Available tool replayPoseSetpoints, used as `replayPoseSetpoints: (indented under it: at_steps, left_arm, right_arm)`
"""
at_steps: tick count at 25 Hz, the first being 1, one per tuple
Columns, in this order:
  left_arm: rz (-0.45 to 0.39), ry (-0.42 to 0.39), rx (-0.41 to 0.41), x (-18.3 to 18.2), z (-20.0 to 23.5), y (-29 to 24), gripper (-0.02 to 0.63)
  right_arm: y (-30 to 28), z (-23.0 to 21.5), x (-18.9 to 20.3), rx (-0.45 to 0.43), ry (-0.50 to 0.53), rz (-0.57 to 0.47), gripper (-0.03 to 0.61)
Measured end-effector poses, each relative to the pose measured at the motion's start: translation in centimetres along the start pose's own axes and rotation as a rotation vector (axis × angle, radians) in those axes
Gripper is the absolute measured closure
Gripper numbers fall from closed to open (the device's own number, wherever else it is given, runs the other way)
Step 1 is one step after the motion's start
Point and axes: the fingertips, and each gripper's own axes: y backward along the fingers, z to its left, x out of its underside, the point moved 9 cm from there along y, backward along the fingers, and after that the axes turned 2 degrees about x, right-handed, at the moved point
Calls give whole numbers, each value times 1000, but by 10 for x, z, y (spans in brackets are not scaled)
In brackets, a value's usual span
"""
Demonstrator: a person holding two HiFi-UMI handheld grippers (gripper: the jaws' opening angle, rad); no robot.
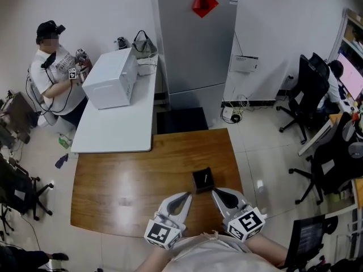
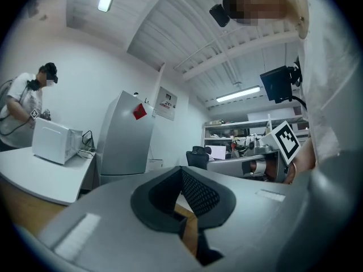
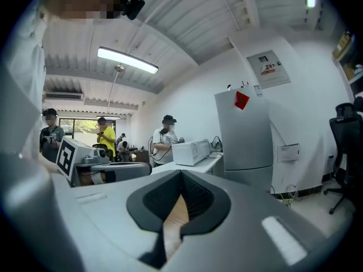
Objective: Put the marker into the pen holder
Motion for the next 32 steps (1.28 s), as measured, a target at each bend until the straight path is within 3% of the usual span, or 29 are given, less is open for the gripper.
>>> replayPoseSetpoints:
  at_steps: [8,16,26,32]
  left_arm:
    - [43,-20,12,15,4,17,601]
    - [33,-23,-15,28,-35,37,601]
    - [13,-27,-68,35,-155,92,600]
    - [-20,-110,-54,41,-246,129,601]
  right_arm:
    - [9,17,15,15,-37,-9,578]
    - [51,33,25,18,-66,-29,578]
    - [175,64,32,-6,-38,-32,578]
    - [263,95,45,-35,-27,-61,578]
